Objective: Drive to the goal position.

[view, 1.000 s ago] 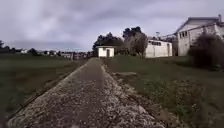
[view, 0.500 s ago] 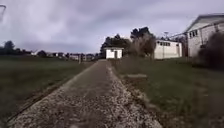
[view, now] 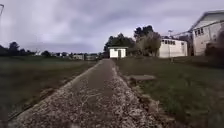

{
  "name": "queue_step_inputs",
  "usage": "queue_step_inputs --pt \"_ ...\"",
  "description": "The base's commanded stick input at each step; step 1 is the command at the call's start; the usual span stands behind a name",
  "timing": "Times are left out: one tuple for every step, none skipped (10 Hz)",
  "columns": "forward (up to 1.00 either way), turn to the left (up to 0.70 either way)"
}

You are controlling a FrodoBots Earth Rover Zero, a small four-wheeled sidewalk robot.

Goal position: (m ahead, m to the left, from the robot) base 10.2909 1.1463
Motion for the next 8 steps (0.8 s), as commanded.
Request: queue_step_inputs --pt "0.70 0.00" --pt "0.70 0.00" --pt "0.70 0.00" --pt "0.70 0.00" --pt "0.70 0.00" --pt "0.70 0.00" --pt "0.70 0.00" --pt "0.70 0.00"
